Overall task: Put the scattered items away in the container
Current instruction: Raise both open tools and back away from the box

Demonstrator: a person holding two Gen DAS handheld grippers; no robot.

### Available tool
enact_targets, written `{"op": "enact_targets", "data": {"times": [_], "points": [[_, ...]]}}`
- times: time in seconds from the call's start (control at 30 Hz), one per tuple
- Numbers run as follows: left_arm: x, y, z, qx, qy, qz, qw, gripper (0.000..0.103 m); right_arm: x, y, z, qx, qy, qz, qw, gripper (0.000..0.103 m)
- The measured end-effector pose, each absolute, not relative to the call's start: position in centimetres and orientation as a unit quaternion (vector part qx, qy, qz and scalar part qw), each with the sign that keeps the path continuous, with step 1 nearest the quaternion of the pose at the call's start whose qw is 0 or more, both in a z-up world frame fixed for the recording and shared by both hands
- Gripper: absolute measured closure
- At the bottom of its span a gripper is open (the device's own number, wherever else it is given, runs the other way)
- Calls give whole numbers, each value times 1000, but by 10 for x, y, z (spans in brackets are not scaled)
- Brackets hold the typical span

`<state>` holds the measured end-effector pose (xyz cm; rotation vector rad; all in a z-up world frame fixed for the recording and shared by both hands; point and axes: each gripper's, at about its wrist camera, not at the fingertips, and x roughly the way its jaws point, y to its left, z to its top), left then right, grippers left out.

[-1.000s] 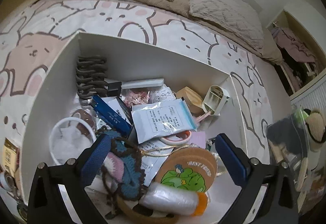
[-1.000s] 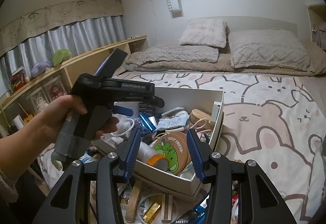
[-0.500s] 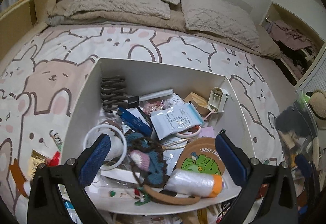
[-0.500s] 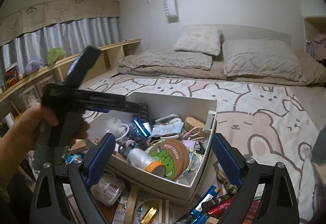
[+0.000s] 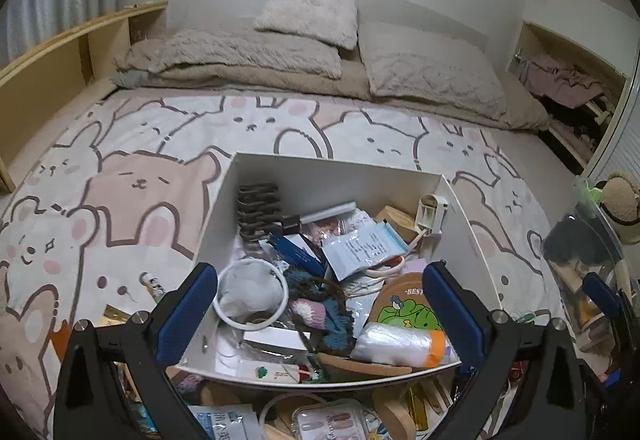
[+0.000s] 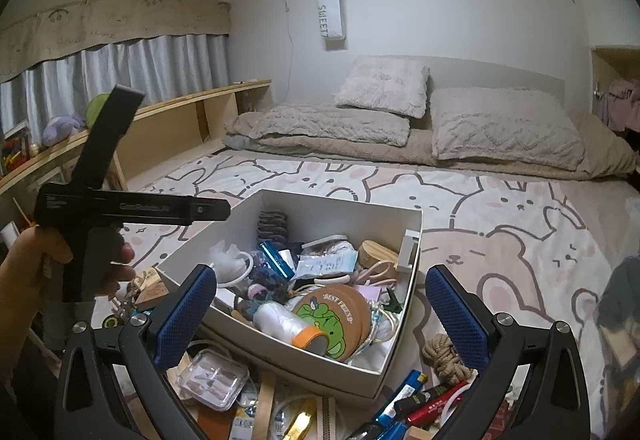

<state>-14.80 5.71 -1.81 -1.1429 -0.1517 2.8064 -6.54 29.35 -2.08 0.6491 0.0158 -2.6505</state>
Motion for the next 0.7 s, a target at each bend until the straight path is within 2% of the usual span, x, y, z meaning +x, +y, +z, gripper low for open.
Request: {"op": "enact_targets", "data": {"times": [0.7], "points": [[-67, 37, 23, -304, 5, 950, 67, 0, -20, 286, 9, 209, 10, -962, 176, 0]]}}
